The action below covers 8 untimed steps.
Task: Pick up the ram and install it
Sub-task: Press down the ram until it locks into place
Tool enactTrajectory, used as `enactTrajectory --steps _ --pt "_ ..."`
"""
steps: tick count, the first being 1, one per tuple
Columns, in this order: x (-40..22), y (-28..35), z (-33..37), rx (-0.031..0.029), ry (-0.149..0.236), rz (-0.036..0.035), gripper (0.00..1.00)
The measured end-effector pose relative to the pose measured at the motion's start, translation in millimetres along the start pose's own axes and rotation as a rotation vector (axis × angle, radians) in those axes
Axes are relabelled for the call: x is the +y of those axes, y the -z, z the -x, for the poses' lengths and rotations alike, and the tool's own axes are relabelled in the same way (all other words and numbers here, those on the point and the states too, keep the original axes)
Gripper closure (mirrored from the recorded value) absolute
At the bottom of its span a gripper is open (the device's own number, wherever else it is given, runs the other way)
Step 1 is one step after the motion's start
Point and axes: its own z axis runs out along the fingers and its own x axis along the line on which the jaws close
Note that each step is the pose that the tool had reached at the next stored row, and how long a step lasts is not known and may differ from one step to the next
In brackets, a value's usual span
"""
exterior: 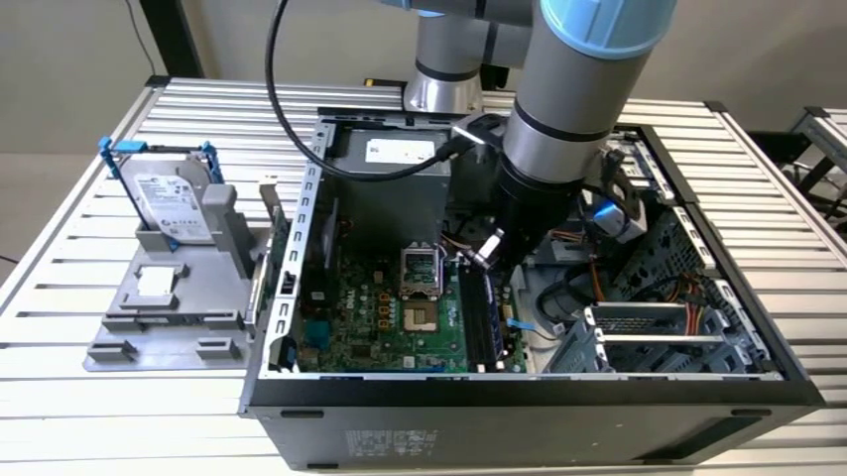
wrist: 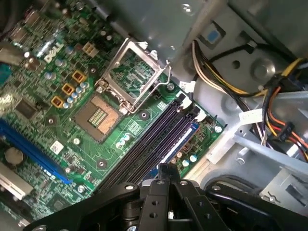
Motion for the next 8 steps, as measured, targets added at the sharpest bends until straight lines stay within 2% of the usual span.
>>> enactTrajectory --steps 8 --pt "0.0 -0.1 0.0 -0.0007 0.147 -0.0011 1.00"
